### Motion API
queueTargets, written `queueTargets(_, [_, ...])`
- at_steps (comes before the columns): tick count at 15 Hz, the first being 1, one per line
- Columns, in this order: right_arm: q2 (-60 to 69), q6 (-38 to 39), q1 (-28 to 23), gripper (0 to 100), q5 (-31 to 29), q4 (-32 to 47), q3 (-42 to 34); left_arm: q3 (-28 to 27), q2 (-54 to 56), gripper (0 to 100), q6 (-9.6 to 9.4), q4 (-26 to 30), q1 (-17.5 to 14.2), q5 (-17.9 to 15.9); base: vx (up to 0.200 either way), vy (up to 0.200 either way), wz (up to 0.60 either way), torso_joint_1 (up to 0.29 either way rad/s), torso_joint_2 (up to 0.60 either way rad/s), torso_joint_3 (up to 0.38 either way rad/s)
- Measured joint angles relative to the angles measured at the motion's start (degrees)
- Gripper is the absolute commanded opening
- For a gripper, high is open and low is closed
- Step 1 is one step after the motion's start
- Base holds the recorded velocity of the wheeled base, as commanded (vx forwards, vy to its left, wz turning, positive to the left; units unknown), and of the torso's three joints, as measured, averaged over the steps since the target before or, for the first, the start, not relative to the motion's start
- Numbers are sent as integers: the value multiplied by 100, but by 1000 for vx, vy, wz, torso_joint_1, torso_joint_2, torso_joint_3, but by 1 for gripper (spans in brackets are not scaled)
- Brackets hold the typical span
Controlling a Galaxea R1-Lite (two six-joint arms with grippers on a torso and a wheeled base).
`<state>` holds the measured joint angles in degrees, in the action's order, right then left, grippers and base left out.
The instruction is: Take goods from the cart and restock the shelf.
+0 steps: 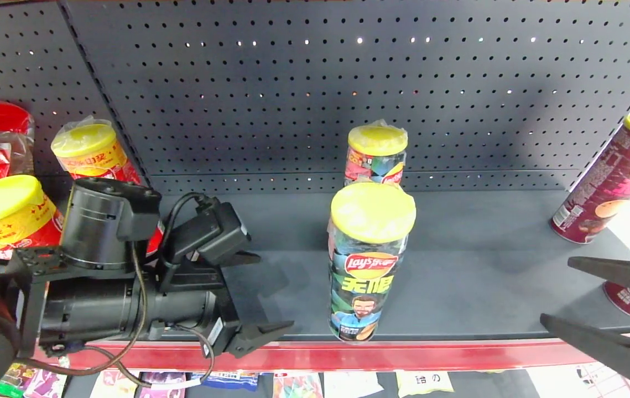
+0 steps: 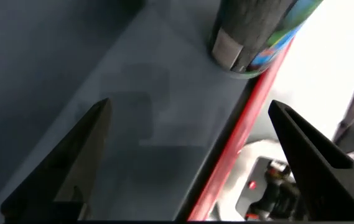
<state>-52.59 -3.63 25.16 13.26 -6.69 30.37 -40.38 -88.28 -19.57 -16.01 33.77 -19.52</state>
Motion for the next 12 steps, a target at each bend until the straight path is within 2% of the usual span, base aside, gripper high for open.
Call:
queueTargets(1, [94,2,-35,100,-2,2,-18,-24,-112,100,-161,2,0,48,0,0,0,0,0,0])
queueTargets(3, [205,2,-110,100,1,-1,-29,-151,-333,100,-271,-2,11,69,0,0,0,0,0,0])
queueTargets(9, [286,30,-152,100,0,-15,-27,-703,-912,100,-274,-6,239,226,0,0,0,0,0,0])
queueTargets(12, [288,57,-157,100,0,-15,-38,-852,-1072,100,-277,-9,254,223,0,0,0,0,0,0])
